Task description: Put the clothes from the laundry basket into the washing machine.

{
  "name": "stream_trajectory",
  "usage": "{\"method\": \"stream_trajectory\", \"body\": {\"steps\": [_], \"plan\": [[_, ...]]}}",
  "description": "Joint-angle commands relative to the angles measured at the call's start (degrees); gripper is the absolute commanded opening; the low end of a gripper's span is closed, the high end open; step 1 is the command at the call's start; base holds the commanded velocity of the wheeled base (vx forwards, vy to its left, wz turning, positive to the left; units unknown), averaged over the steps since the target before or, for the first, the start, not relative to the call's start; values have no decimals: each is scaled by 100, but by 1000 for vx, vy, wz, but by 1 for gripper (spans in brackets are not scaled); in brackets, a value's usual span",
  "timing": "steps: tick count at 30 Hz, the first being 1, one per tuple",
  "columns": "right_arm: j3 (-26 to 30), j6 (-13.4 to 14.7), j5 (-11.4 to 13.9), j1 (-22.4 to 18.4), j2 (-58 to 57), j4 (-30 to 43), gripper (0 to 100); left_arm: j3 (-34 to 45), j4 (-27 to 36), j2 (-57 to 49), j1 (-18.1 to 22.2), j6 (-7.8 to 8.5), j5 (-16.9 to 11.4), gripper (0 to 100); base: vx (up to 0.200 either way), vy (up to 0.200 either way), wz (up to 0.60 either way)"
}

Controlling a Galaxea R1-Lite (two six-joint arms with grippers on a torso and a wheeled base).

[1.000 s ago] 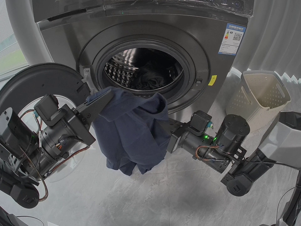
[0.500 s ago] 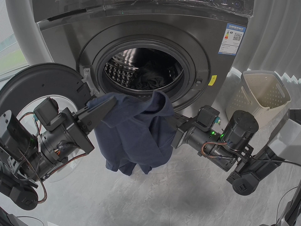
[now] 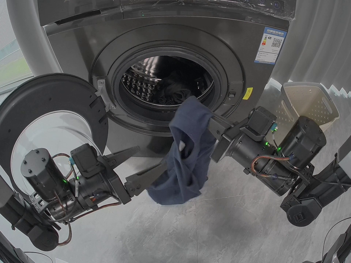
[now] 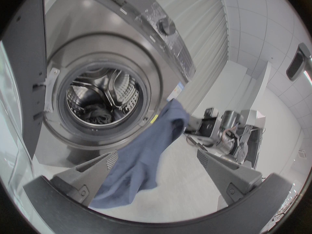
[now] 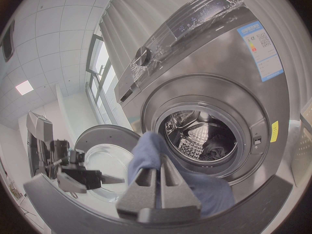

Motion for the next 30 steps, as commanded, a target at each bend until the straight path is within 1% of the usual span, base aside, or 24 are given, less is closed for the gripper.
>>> {"method": "stream_trajectory", "body": {"steps": [1,3,5,8,10,11,13,14,15,18,21,23,24,25,26,27,30], "plan": [[-108,-16,-60,64,-101,9,0,58,-1,526,-133,80,12,100,0,0,0],[-196,-25,-113,91,-75,36,0,40,-1,614,-142,115,3,100,0,0,0],[-363,-34,-139,100,4,141,0,49,-1,737,-159,203,3,100,0,0,0],[-565,-51,-165,91,101,176,0,93,-1,895,-238,387,-6,100,0,0,0],[-706,-51,-297,100,180,203,0,137,-1,983,-317,493,-6,100,0,0,0],[-776,-60,-359,108,215,238,0,155,-1,1018,-361,519,-6,100,0,0,0],[-899,-69,-411,152,285,317,0,181,-1,1106,-458,598,-6,100,0,0,0],[-926,-69,-420,152,303,317,0,181,-1,1124,-484,607,-6,100,0,0,0],[-978,-69,-420,161,347,317,0,172,-1,1177,-599,642,-6,100,0,0,0],[-1075,-69,-429,161,435,326,0,93,-1,1256,-783,651,-6,100,0,0,0],[-1233,-69,-429,135,566,343,0,-4,-1,1308,-985,616,3,100,0,0,0],[-1295,-69,-429,126,619,343,0,-48,-1,1387,-1038,616,21,100,0,0,0],[-1418,-69,-447,117,716,352,0,-144,-1,1528,-1108,625,100,100,0,0,0],[-1523,-69,-517,126,786,361,0,-267,-1,1660,-1143,625,197,100,0,0,0],[-1655,-69,-649,135,839,378,0,-408,-1,1836,-1143,634,328,100,0,0,0],[-1769,-69,-719,135,874,449,0,-531,-10,1968,-1143,634,425,100,0,0,0],[-2060,-60,-763,117,909,598,0,-865,-10,2293,-1108,634,610,100,0,0,0]]}}
